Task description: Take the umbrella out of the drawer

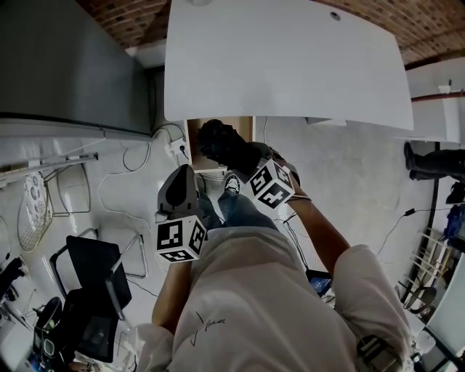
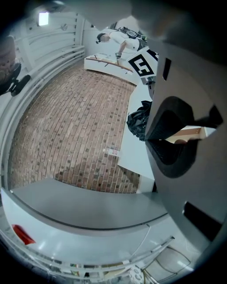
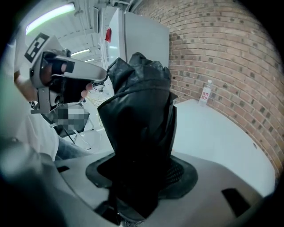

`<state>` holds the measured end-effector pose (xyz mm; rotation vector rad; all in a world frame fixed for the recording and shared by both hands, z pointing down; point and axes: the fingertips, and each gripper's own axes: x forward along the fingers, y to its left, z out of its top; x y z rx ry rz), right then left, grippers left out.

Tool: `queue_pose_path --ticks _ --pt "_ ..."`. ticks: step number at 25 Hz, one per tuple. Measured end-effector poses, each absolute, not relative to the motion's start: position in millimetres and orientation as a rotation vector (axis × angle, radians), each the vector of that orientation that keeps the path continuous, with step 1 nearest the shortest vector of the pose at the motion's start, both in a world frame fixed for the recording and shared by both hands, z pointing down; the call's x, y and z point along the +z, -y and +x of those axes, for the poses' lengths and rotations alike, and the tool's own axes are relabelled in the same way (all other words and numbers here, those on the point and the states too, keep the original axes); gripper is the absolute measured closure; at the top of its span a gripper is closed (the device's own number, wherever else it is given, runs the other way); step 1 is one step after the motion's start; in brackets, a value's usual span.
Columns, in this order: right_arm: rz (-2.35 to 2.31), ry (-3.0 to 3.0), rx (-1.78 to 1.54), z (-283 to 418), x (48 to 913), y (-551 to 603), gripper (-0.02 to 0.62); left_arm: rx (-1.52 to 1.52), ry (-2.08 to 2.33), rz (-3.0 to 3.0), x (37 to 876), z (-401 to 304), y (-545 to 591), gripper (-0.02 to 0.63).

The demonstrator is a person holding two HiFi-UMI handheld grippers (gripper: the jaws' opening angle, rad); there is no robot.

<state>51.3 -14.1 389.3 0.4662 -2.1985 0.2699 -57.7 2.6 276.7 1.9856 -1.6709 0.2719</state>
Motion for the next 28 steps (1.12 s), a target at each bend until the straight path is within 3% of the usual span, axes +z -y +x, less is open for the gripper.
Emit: queue_pose_path --ticks 28 --pt "0.811 2.442 0.236 82.4 246.4 30.6 0.348 0.133 1.738 2.107 206.2 -56.4 -1.4 0.589"
